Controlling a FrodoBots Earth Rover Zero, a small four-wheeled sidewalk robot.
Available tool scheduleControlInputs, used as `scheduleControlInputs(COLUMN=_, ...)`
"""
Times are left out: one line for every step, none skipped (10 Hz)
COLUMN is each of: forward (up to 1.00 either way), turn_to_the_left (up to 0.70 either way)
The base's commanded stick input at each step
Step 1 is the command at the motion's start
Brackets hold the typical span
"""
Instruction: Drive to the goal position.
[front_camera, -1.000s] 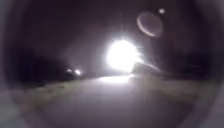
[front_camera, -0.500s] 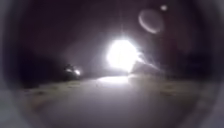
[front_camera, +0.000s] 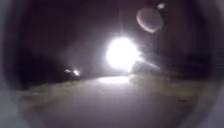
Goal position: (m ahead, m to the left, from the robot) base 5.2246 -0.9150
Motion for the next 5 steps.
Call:
scheduleControlInputs(forward=1.00, turn_to_the_left=0.04)
scheduleControlInputs(forward=1.00, turn_to_the_left=0.04)
scheduleControlInputs(forward=1.00, turn_to_the_left=0.04)
scheduleControlInputs(forward=1.00, turn_to_the_left=0.04)
scheduleControlInputs(forward=1.00, turn_to_the_left=0.04)
